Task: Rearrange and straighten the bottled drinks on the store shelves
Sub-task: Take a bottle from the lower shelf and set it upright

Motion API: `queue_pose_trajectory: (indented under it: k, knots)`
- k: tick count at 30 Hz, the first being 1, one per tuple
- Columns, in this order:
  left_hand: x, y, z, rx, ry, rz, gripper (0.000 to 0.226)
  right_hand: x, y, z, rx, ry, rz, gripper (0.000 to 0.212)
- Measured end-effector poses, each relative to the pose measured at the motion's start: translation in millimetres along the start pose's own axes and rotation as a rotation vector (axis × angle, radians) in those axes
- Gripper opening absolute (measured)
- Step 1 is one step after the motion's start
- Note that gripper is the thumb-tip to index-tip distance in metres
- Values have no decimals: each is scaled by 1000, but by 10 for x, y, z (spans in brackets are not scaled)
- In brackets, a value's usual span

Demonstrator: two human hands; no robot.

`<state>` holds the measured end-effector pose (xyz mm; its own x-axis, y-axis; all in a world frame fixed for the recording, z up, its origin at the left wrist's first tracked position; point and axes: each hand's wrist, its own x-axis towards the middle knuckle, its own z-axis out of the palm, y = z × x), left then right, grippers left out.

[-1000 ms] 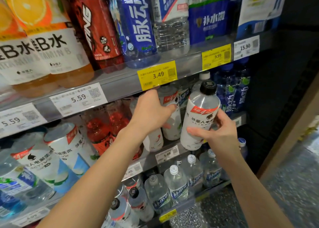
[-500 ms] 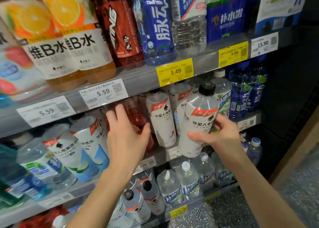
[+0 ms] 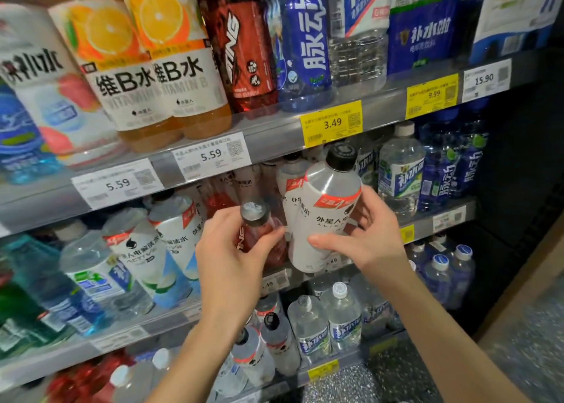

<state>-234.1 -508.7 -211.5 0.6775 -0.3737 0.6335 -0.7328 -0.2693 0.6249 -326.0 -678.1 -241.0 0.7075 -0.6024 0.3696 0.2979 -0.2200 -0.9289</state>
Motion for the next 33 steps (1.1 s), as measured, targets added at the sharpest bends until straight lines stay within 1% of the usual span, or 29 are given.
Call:
queue_pose_trajectory:
  k: [3, 5, 7, 10, 12, 14, 18, 23, 26, 28, 31, 33]
  knots:
    - [-14, 38, -197, -77, 33, 25, 18, 26, 11, 118, -10, 17, -24, 71]
    - [-15, 16, -356, -103, 59, 10, 26, 32, 30, 232, -14, 38, -27, 71]
    - [-35, -16, -500, -124, 44, -12, 26, 36, 52, 371, -51, 61, -38, 73]
    - [-120, -56, -661, -115, 0, -12, 19, 45, 91, 594, -76, 86, -52, 82]
    - [-186, -122, -738, -119, -13, -13, 17, 51, 126, 722, -77, 94, -58, 82]
    - [-240, -196, -803, -139, -26, -53, 17, 55, 167, 810, -103, 109, -64, 80]
    - [-286, -348, -903, -108, -36, -62, 18, 70, 280, 912, -157, 146, -14, 86]
    - [-262, -453, -965, -110, -24, -80, 17, 61, 397, 1004, -228, 151, 16, 85]
    - [-252, -502, -989, -148, -55, -94, 16, 78, 403, 1054, -250, 216, 36, 86]
    - [-240, -536, -1006, -164, -59, -108, 17, 98, 398, 1080, -268, 261, 43, 82]
    - [-222, -546, -1023, -192, -36, -130, 13, 101, 404, 1136, -437, 307, -25, 74]
    - [-222, -539, -1029, -193, -26, -138, 13, 115, 458, 1158, -488, 333, -72, 76]
